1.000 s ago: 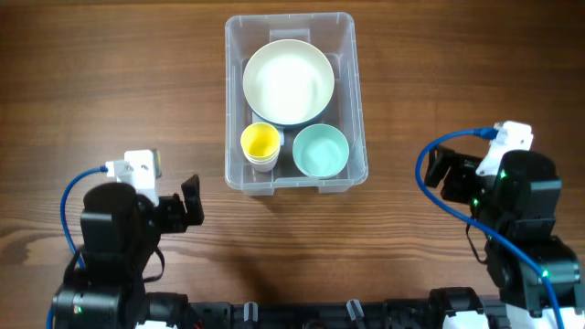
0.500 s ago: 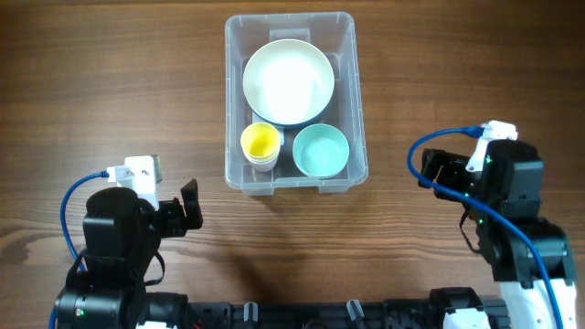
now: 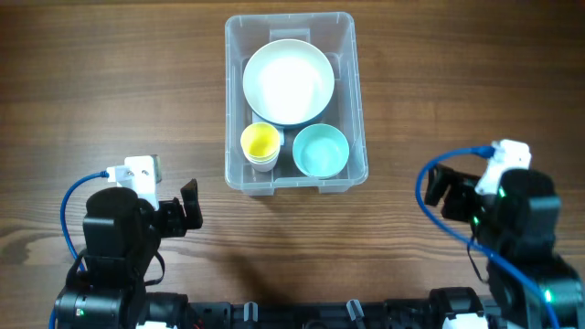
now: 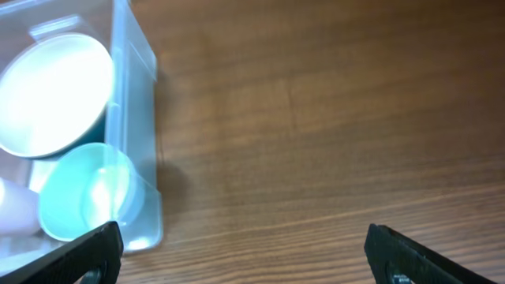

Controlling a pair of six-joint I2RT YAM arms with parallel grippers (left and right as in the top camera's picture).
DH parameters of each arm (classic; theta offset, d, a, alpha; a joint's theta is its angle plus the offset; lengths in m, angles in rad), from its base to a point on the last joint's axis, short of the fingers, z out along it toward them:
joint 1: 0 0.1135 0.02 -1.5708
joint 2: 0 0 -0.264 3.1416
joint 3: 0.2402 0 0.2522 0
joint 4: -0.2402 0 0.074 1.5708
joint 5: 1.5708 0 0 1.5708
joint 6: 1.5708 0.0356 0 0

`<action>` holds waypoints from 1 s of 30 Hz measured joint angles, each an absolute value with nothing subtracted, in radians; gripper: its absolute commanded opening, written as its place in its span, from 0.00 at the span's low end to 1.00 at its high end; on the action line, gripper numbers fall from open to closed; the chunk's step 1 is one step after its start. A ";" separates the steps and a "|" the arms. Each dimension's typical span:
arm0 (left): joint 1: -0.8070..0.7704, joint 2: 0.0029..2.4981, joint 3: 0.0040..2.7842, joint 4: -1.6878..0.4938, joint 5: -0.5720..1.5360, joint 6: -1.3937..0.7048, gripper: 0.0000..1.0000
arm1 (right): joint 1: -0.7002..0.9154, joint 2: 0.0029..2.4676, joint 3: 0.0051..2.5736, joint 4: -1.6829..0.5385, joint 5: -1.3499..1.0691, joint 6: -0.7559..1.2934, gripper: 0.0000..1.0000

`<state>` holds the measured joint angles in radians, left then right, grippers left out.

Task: Pack container

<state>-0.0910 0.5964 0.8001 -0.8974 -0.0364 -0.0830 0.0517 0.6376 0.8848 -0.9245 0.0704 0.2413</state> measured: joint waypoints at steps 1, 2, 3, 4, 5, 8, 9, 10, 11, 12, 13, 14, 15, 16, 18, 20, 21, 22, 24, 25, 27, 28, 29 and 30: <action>-0.091 0.596 0.800 -0.898 -0.036 -0.083 1.00 | 0.052 0.599 0.884 -0.926 0.070 0.241 1.00; -0.091 0.596 0.800 -0.897 -0.036 -0.083 1.00 | 0.052 0.550 0.884 -0.924 0.070 0.237 1.00; -0.091 0.596 0.800 -0.898 -0.036 -0.083 1.00 | 0.052 0.503 0.881 -0.913 0.070 0.229 1.00; -0.091 0.596 0.800 -0.897 -0.036 -0.083 1.00 | 0.052 0.455 0.873 -0.896 0.069 0.217 1.00; -0.091 0.596 0.800 -0.897 -0.036 -0.083 1.00 | 0.052 0.405 0.862 -0.880 0.068 0.203 1.00; -0.091 0.596 0.800 -0.898 -0.036 -0.083 1.00 | 0.052 0.265 0.786 -0.826 0.051 0.160 1.00; -0.091 0.596 0.800 -0.898 -0.036 -0.083 1.00 | 0.052 0.226 0.751 -0.805 0.038 0.147 1.00; -0.091 0.596 0.800 -0.897 -0.036 -0.083 1.00 | 0.052 0.204 0.725 -0.793 0.029 0.139 1.00; -0.091 0.596 0.800 -0.897 -0.036 -0.083 1.00 | 0.052 0.173 0.680 -0.754 0.016 0.131 1.00; -0.091 0.596 0.800 -0.898 -0.036 -0.083 1.00 | 0.052 0.151 0.640 -0.721 0.000 0.125 1.00; -0.091 0.596 0.800 -0.898 -0.036 -0.083 1.00 | 0.052 0.131 0.590 -0.672 -0.020 0.121 1.00; -0.091 0.596 0.800 -0.897 -0.036 -0.083 1.00 | 0.052 0.120 0.562 -0.634 -0.033 0.117 1.00; -0.091 0.596 0.800 -0.898 -0.036 -0.083 1.00 | 0.054 0.110 0.529 -0.590 -0.046 0.115 1.00; -0.091 0.596 0.800 -0.897 -0.036 -0.083 1.00 | 0.059 0.100 0.493 -0.530 -0.063 0.108 1.00; -0.091 0.596 0.800 -0.898 -0.036 -0.083 1.00 | 0.072 0.083 0.431 -0.441 -0.087 0.097 1.00; -0.091 0.596 0.800 -0.897 -0.036 -0.083 1.00 | 0.082 0.069 0.388 -0.375 -0.100 0.084 1.00; -0.091 0.596 0.800 -0.897 -0.036 -0.083 1.00 | 0.089 0.057 0.356 -0.327 -0.107 0.076 1.00; -0.091 0.596 0.800 -0.897 -0.036 -0.083 1.00 | 0.096 0.044 0.330 -0.289 -0.112 0.068 1.00; -0.091 0.596 0.800 -0.898 -0.036 -0.083 1.00 | 0.100 0.028 0.292 -0.218 -0.118 0.056 1.00; -0.091 0.596 0.800 -0.897 -0.036 -0.083 1.00 | 0.103 0.022 0.264 -0.160 -0.126 0.047 1.00; -0.091 0.596 0.800 -0.897 -0.036 -0.083 1.00 | 0.110 0.019 0.226 -0.099 -0.138 0.030 1.00; -0.091 0.596 0.800 -0.897 -0.036 -0.083 1.00 | 0.113 0.019 0.211 -0.085 -0.141 0.023 1.00; -0.091 0.596 0.800 -0.897 -0.037 -0.083 1.00 | 0.115 0.019 0.198 -0.079 -0.146 0.020 1.00; -0.091 0.596 0.800 -0.897 -0.037 -0.083 1.00 | 0.115 0.019 0.184 -0.075 -0.151 0.015 1.00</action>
<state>-0.0910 0.5964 0.8001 -0.8974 -0.0368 -0.0830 0.1154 0.0189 0.1837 -0.0746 -0.1513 0.0151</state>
